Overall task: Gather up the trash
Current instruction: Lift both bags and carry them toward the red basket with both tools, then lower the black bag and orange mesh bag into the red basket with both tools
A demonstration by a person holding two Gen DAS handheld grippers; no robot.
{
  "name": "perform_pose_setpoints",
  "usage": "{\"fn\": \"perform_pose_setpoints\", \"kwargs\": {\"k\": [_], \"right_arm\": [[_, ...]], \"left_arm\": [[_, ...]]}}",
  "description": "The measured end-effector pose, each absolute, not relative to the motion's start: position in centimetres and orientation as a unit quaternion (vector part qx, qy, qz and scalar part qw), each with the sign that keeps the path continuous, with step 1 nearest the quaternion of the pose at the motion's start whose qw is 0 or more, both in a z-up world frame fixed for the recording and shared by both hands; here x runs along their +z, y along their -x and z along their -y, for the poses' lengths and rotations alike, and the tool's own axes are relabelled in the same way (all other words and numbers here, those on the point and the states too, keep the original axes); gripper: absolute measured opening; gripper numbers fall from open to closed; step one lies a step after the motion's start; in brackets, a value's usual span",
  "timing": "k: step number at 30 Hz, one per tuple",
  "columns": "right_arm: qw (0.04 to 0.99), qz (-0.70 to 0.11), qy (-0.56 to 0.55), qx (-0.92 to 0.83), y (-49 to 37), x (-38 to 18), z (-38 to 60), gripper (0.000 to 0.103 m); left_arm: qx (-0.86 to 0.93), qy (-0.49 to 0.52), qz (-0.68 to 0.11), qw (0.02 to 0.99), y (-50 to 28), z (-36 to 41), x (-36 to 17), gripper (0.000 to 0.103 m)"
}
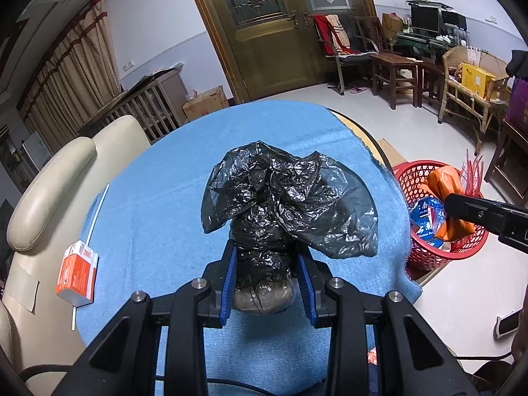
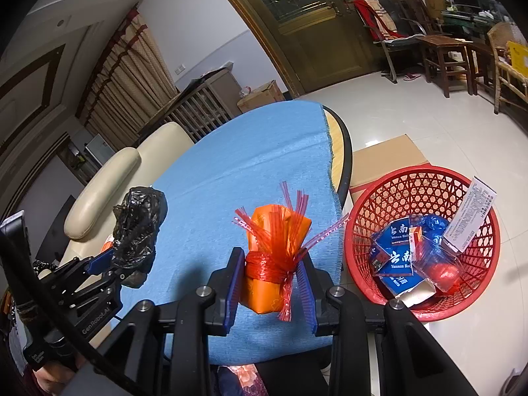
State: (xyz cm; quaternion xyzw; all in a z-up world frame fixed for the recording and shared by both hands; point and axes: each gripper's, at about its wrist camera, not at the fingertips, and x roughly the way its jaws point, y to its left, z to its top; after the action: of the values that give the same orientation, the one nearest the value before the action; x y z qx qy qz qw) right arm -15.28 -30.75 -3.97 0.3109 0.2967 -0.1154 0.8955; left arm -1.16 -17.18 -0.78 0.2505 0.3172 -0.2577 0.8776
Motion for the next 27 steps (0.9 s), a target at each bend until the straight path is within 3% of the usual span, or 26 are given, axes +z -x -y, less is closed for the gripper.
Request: {"fn": "perform_pose_setpoints", "kwargs": {"k": [27], "right_arm": [[0.888,-0.294,-0.330,-0.128,16.3,-4.9,32.0,0.034]], "left_arm": [[-0.278,-0.280,-0.312,0.865,0.8,17.7,-1.3,0.036]]}}
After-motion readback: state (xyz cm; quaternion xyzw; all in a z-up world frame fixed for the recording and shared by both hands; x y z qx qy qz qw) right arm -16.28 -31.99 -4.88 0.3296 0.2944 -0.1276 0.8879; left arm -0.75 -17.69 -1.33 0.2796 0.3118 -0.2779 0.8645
